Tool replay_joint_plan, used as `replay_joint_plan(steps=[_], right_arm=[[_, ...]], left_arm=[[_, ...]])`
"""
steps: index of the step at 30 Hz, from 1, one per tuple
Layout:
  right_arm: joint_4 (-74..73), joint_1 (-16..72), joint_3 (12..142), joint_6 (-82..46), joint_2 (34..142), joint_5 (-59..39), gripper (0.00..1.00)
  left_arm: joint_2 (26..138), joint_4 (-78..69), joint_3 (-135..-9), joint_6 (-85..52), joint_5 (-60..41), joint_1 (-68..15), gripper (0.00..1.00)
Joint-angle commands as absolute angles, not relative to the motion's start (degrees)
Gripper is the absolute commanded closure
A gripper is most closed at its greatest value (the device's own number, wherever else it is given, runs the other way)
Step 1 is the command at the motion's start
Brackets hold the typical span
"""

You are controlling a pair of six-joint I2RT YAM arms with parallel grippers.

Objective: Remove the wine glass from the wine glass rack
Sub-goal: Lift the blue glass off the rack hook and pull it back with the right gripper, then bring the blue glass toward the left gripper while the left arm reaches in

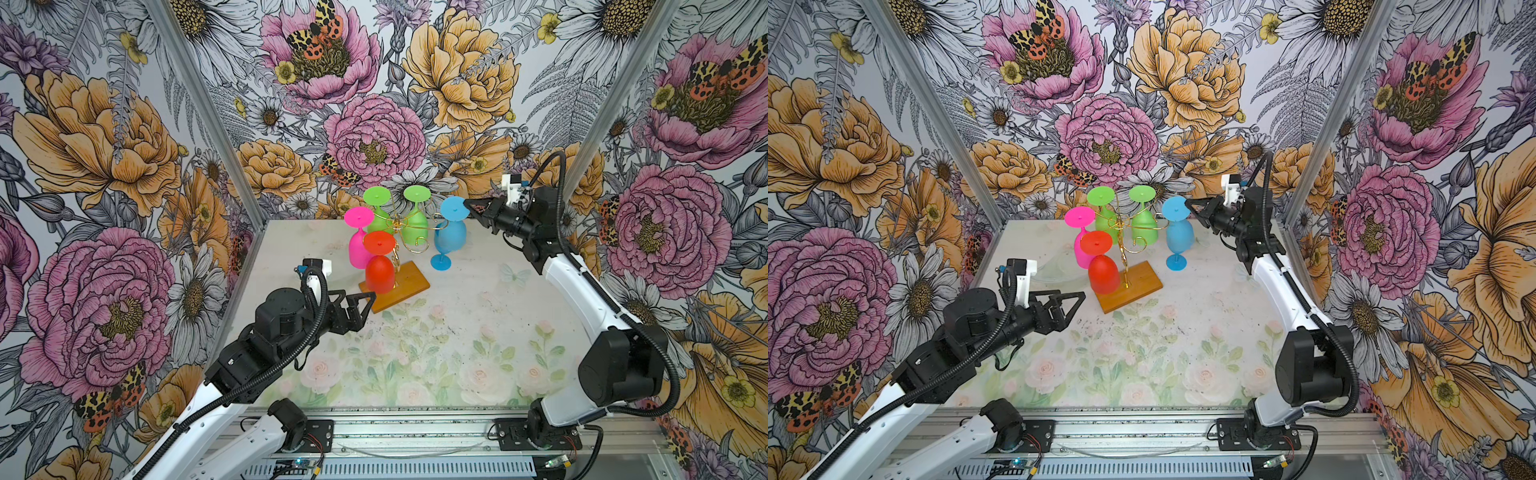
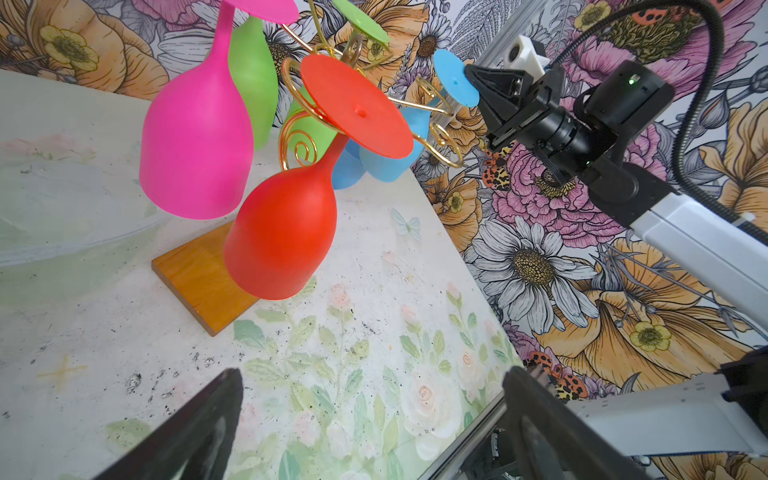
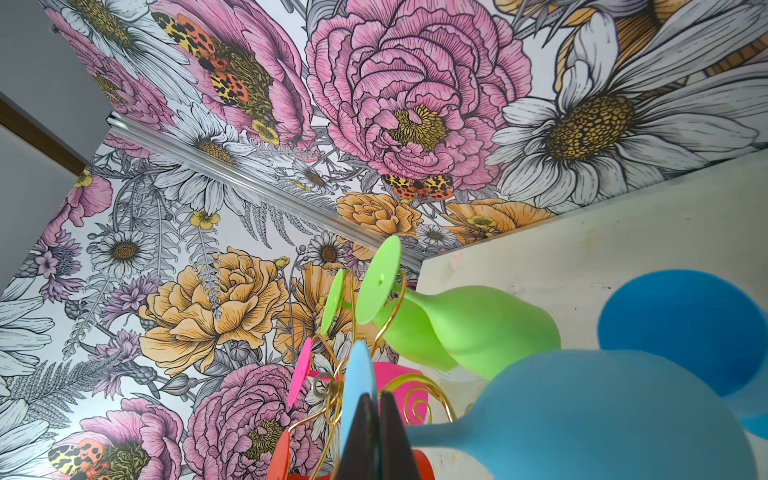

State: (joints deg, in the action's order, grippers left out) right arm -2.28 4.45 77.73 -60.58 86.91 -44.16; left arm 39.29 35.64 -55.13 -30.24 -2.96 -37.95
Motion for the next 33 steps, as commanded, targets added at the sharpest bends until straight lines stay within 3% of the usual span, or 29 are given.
replay_joint_plan(steps=[1,9,18,33], right_arm=[[0.94,3.39,75.84,-55.91,79.5,-43.75,1.0],[7.19,3.16,67.2,-51.46,66.44,-45.17,1.0],[15.69,12.6,56.99,-42.79,52.71,-46.37,1.0],[15.51,24.03,54.26,-38.26,50.47,-44.76,1.0]], left_arm=[[39.65,33.24,-55.93,-31.75,-5.99,-37.46,0.01],[42.45,25.69,-54.47,-35.22,-9.62,-39.55,0.06],[49.98,15.52,-55.57,-37.1,-8.87,-49.77,0.18],[60.25,5.71,-55.81,-41.22,-13.58,-53.44,0.48]])
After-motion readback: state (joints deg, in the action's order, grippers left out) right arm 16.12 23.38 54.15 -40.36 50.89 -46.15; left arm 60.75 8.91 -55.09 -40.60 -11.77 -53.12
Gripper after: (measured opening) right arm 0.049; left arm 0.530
